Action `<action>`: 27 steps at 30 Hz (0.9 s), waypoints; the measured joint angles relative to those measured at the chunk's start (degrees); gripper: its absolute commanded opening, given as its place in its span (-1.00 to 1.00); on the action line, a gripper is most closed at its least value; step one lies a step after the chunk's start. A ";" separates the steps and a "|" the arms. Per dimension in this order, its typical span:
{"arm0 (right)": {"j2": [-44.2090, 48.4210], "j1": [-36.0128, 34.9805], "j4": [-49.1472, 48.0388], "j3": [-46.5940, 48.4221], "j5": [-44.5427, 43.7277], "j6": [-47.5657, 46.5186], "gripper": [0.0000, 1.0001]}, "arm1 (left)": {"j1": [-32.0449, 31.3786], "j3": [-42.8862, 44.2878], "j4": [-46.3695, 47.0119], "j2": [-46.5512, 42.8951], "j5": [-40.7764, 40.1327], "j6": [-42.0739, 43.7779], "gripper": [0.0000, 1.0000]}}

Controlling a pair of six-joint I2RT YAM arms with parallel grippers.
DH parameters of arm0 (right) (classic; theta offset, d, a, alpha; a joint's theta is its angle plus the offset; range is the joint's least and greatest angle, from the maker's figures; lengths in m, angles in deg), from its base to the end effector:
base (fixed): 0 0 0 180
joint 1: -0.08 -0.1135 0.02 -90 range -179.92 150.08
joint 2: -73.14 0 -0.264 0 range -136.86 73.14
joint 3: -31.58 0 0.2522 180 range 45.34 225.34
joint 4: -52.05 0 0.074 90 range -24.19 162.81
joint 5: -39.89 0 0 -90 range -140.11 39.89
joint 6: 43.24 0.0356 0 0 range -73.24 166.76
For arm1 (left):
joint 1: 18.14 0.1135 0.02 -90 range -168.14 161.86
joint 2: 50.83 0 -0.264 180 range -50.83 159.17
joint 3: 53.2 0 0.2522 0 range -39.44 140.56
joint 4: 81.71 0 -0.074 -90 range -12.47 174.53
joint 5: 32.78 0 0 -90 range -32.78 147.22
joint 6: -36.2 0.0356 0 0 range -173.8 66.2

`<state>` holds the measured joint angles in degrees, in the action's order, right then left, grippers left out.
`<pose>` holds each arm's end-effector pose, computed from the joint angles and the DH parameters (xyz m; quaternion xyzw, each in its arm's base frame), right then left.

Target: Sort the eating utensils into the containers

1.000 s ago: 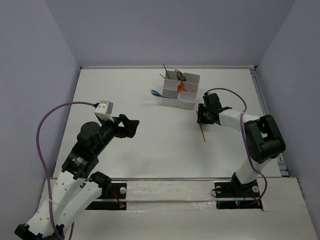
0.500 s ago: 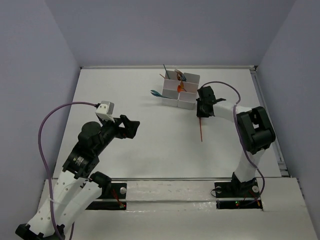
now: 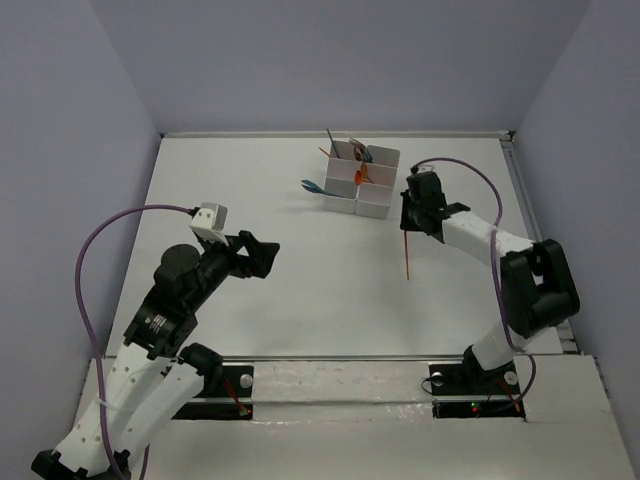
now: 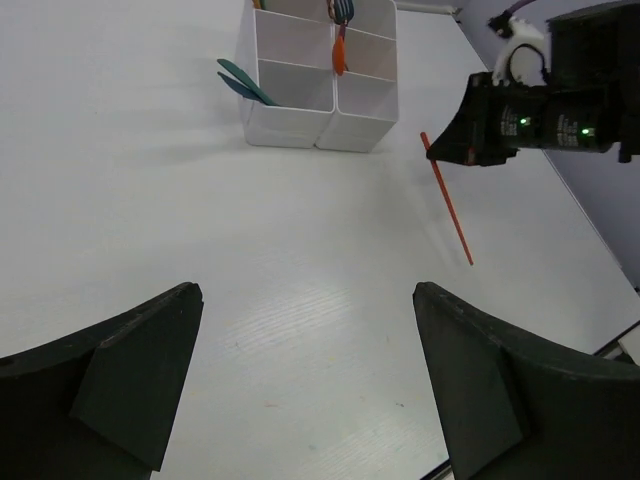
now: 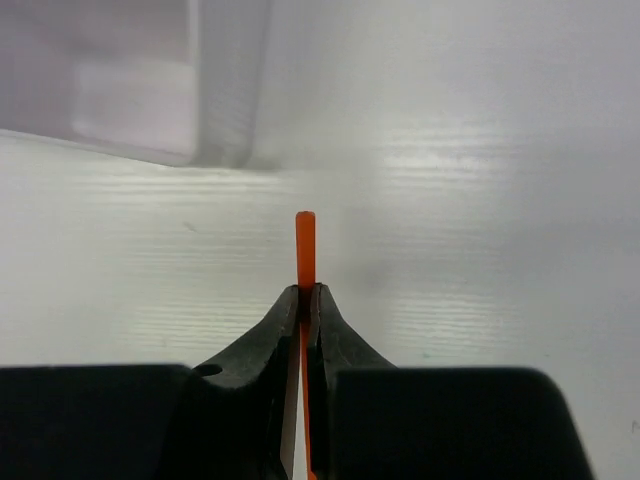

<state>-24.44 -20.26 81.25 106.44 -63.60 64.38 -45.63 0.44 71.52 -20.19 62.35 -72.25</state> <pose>0.3352 0.1154 0.1923 0.0160 0.9394 0.0004 0.3425 0.1176 -0.0648 0.3394 0.0880 0.7246 -0.2965 0.6159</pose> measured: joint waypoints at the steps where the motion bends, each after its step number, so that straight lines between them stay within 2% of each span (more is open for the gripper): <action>1: 2.89 0.00 -1.75 -1.09 1.01 -0.17 -0.86 | 0.22 0.00 0.00 0.00 0.22 0.00 0.98; 5: 13.09 0.00 -12.48 -1.07 5.90 -0.33 -0.86 | 1.01 0.00 0.02 0.00 0.42 0.00 0.98; 9: 12.70 -0.35 -25.22 4.87 10.86 -0.31 -0.86 | 1.42 0.00 0.04 0.00 0.44 0.00 0.98; 13: 3.23 -1.18 -39.63 14.38 15.61 -1.07 -0.86 | 2.05 0.00 0.04 0.00 0.42 -0.02 0.98; 16: -4.85 -2.27 -45.94 21.66 17.49 -2.14 -0.86 | 2.45 0.00 0.13 0.02 0.42 0.00 0.98; 21: -20.39 -3.87 -50.34 39.39 18.49 -6.08 -0.86 | 3.32 0.00 0.15 0.04 0.48 0.00 0.98; 27: -33.75 -4.87 -50.40 55.78 17.62 -12.00 -0.86 | 4.63 0.00 0.35 0.48 0.76 0.13 0.98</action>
<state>-58.19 -25.13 30.85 162.22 -45.99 52.38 -40.99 0.44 71.86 -19.71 63.11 -72.12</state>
